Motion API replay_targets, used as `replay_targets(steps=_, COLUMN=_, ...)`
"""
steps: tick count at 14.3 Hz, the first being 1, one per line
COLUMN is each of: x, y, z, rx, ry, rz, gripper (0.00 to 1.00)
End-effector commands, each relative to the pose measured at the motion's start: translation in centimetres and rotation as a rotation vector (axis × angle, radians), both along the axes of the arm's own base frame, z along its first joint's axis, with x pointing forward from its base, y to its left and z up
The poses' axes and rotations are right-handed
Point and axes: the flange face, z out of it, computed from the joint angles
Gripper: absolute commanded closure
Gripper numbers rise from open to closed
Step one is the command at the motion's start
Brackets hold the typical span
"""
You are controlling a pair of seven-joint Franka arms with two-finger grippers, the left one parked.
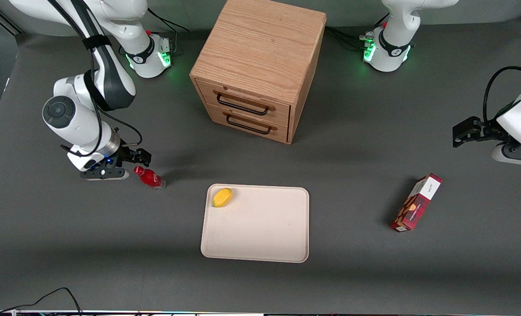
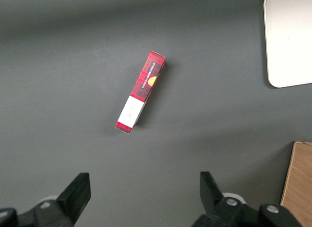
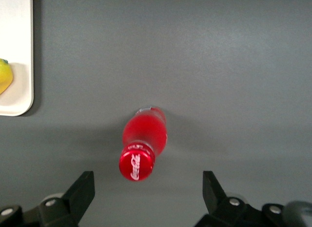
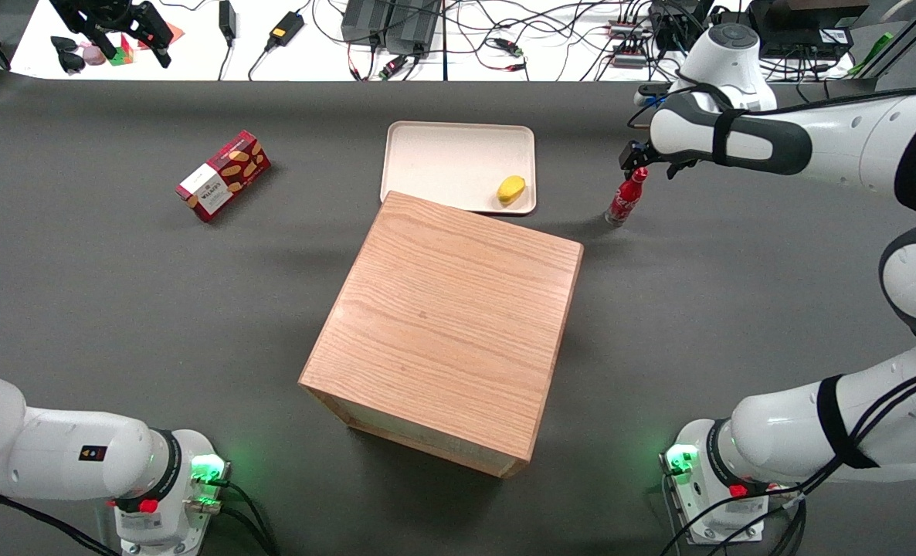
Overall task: Place coke bottle on tray
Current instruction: 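Close the right gripper around the bottle's cap end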
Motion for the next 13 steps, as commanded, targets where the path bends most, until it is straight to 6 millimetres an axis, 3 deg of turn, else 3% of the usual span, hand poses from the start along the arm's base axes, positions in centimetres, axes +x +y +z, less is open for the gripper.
replay_targets(steps=1, x=1.4, y=0.4, z=-0.6, rx=-0.003, ry=-0.021, rz=-0.011, gripper=0.02)
replay_targets(steps=5, x=2.9, y=0.6, z=-1.3, rx=0.011, ry=-0.019, rz=-0.016, gripper=0.06)
replay_targets(steps=9, x=2.9, y=0.6, z=-1.4, rx=0.002, ry=-0.019, rz=-0.014, gripper=0.18)
replay_targets(steps=13, x=2.5, y=0.7, z=-1.5, rx=-0.002, ry=-0.014, rz=-0.011, gripper=0.21)
